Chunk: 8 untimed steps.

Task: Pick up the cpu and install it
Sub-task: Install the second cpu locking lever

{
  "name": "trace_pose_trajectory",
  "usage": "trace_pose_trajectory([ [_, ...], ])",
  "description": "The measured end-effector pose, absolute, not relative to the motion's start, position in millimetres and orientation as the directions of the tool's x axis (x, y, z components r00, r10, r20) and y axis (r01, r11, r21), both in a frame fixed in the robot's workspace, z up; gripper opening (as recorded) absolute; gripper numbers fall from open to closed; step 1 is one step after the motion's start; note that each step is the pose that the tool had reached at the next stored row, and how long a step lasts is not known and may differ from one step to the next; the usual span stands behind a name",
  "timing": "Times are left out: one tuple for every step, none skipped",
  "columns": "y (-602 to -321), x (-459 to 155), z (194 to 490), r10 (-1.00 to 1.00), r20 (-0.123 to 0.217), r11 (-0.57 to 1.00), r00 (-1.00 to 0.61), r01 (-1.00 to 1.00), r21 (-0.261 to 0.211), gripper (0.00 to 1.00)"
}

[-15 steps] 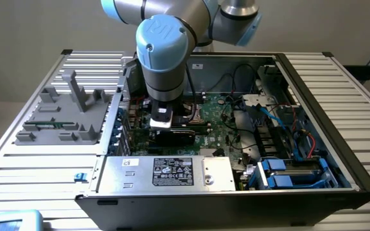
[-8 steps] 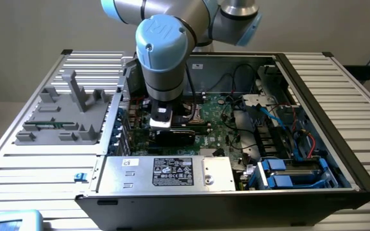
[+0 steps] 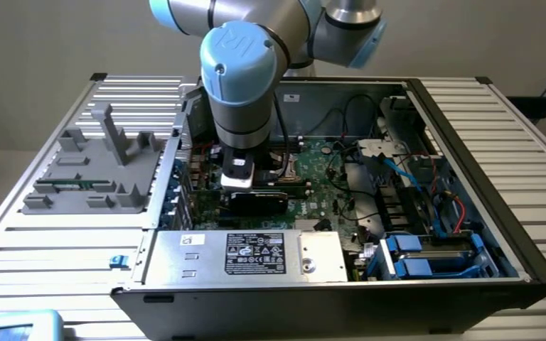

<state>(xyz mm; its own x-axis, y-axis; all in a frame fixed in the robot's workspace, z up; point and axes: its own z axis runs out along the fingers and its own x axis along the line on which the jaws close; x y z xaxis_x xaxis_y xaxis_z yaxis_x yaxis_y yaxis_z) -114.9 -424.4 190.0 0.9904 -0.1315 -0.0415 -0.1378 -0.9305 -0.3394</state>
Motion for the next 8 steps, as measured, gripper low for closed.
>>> trace_pose_trajectory([
  [-424.0, -114.8, 189.9, -0.132, -0.041, -0.930, 0.990, -0.138, -0.340, 0.11],
  [-423.7, -114.9, 190.0, -0.132, -0.041, -0.930, 0.990, -0.138, -0.339, 0.11],
  [-423.6, -114.9, 189.9, -0.132, -0.041, -0.930, 0.990, -0.138, -0.340, 0.11],
  [-423.3, -114.9, 189.9, -0.131, -0.041, -0.930, 0.990, -0.138, -0.339, 0.11],
  [-423.1, -114.9, 189.9, -0.132, -0.041, -0.930, 0.990, -0.138, -0.339, 0.11],
  [-422.9, -114.9, 189.9, -0.132, -0.041, -0.931, 0.990, -0.138, -0.339, 0.11],
  [-422.8, -114.9, 189.9, -0.132, -0.041, -0.931, 0.990, -0.138, -0.339, 0.11],
  [-422.6, -114.9, 189.9, -0.132, -0.041, -0.931, 0.990, -0.138, -0.339, 0.11],
])
